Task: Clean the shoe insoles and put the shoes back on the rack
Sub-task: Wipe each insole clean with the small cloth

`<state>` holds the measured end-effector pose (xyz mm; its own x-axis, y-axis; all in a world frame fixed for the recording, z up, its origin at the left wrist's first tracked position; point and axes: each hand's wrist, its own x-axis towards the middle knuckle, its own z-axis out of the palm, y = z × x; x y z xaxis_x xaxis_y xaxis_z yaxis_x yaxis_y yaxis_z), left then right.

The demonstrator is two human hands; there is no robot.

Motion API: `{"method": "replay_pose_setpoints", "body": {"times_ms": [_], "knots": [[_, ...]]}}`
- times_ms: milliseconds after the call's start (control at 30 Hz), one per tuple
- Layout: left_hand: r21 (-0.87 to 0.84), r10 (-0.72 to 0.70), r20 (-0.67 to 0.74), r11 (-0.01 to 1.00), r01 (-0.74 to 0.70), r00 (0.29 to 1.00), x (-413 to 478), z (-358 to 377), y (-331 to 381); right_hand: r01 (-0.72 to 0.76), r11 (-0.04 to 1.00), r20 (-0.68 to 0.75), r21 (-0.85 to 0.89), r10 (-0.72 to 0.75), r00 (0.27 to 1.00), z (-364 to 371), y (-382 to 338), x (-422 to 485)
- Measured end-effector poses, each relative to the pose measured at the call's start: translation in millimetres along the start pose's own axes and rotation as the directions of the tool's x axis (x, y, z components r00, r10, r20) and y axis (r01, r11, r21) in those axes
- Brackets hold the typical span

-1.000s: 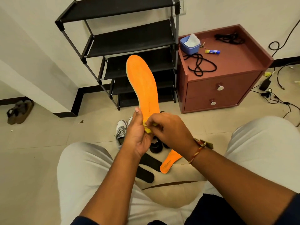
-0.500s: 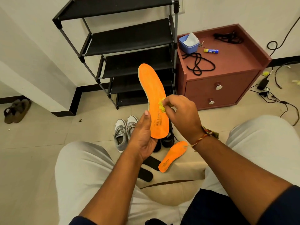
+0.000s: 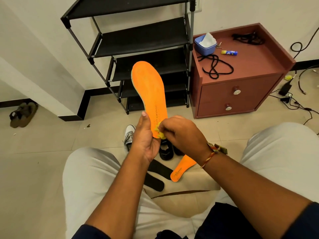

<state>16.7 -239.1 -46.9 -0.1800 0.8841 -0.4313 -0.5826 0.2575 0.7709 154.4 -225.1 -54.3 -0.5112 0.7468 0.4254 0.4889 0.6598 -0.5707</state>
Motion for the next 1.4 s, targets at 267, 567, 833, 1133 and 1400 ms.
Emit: {"method": "replay_pose_setpoints", "body": {"times_ms": [267,567,833,1133,1400], "knots": [[0.203,-0.101,0.149,0.977,0.069,0.984,-13,8,-24,-0.191,0.981,-0.315,-0.030,0.172,0.933,-17,28,7],[0.039,-0.141,0.113,0.990,0.137,0.984,-6,1,-10,-0.057,0.995,-0.098,0.087,0.065,0.993,6,-3,-1],[0.046,-0.100,0.192,0.995,0.093,0.976,-7,2,-12,0.015,1.000,-0.096,-0.026,-0.018,0.995,-2,1,5],[0.176,-0.076,0.323,0.984,0.019,0.943,-7,3,-22,-0.303,0.925,-0.331,0.229,0.367,0.869,-18,36,16],[0.212,-0.151,0.298,0.973,0.089,0.942,-5,0,-18,-0.469,0.540,-0.010,0.699,0.663,0.749,-16,42,15]]}}
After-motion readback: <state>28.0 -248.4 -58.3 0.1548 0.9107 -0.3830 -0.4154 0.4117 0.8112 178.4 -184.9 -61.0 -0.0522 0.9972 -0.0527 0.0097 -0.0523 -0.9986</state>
